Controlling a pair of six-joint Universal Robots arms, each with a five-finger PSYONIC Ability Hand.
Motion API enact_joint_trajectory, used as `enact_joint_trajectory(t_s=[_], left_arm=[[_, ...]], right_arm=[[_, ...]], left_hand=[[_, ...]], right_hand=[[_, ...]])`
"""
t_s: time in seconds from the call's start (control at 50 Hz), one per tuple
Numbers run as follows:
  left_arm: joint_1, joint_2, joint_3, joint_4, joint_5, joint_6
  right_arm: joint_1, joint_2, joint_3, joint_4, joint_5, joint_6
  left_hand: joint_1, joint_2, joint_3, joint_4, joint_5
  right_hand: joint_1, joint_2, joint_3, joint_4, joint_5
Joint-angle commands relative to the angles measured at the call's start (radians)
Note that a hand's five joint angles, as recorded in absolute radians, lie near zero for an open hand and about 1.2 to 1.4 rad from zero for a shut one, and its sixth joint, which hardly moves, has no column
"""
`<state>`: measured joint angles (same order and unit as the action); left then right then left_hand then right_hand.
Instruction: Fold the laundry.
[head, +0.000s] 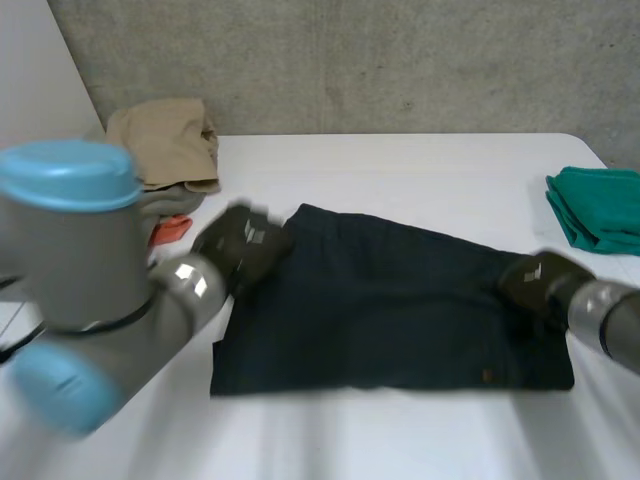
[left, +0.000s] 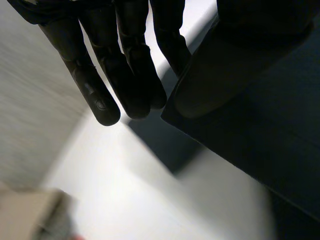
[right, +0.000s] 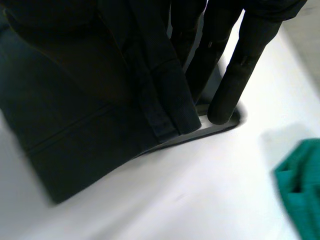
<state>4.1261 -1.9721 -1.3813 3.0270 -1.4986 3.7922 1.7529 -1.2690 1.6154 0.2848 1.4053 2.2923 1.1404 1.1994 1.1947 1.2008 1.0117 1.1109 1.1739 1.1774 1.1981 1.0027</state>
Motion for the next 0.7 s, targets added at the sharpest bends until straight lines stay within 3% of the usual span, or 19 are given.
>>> enact_joint_trajectory(t_s=[0.02,0.12,0.2,0.22,0.24,0.26,0.28,0.3,0.34,0.44,0.54,0.7], left_arm=[[-0.014,-0.289,0.318,0.3,-0.043,-0.002],[0.0,-0.508,0.536,0.49,-0.065,0.0],[-0.007,-0.611,0.625,0.521,-0.042,-0.008],[-0.009,-0.625,0.639,0.529,-0.035,-0.014],[-0.013,-0.636,0.649,0.536,-0.029,-0.023],[-0.015,-0.648,0.657,0.559,-0.025,-0.049],[-0.018,-0.649,0.657,0.57,-0.023,-0.064],[-0.021,-0.648,0.656,0.575,-0.025,-0.081],[-0.033,-0.642,0.637,0.587,-0.026,-0.121],[-0.047,-0.536,0.515,0.595,-0.023,-0.161],[-0.047,-0.401,0.354,0.602,-0.023,-0.172],[-0.044,-0.232,0.121,0.602,-0.023,-0.258]], right_arm=[[0.01,0.14,-0.15,-0.237,0.063,0.108],[0.011,0.273,-0.27,-0.374,0.165,0.105],[0.031,0.384,-0.371,-0.43,0.205,0.101],[0.049,0.422,-0.414,-0.44,0.216,0.102],[0.059,0.439,-0.436,-0.443,0.221,0.104],[0.065,0.453,-0.456,-0.444,0.227,0.105],[0.069,0.462,-0.469,-0.447,0.236,0.107],[0.076,0.467,-0.488,-0.449,0.257,0.116],[0.074,0.459,-0.488,-0.45,0.285,0.125],[0.079,0.378,-0.413,-0.435,0.299,0.22],[0.07,0.123,-0.198,-0.374,0.204,0.361],[0.005,0.037,0.041,-0.283,0.051,0.435]], left_hand=[[0.256,0.197,0.202,0.195,0.21],[0.256,0.197,0.202,0.195,0.21],[0.256,0.197,0.202,0.195,0.21],[0.256,0.197,0.202,0.195,0.21],[0.12,0.061,0.065,0.059,0.074],[-0.945,-1.005,-1.0,-1.006,-0.991],[-0.966,-1.025,-1.02,-1.026,-1.012],[-0.771,-0.83,-0.825,-0.831,-0.816],[-0.966,-1.025,-1.02,-1.026,-1.012],[-0.966,-1.025,-1.02,-1.026,-1.012],[-0.966,-1.025,-1.02,-1.026,-1.012],[-0.966,-1.025,-1.02,-1.026,-1.012]], right_hand=[[0.285,0.222,0.219,0.198,0.219],[0.285,0.222,0.219,0.198,0.219],[0.222,0.16,0.156,0.135,0.156],[-0.409,-0.472,-0.475,-0.496,-0.475],[-0.784,-0.847,-0.851,-0.872,-0.851],[-0.936,-0.999,-1.003,-1.024,-1.003],[-0.936,-0.999,-1.003,-1.024,-1.003],[-0.936,-0.999,-1.003,-1.024,-1.003],[-0.936,-0.999,-1.003,-1.024,-1.003],[-0.936,-0.999,-1.003,-1.024,-1.003],[-0.936,-0.999,-1.003,-1.024,-1.003],[-0.936,-0.999,-1.003,-1.024,-1.003]])
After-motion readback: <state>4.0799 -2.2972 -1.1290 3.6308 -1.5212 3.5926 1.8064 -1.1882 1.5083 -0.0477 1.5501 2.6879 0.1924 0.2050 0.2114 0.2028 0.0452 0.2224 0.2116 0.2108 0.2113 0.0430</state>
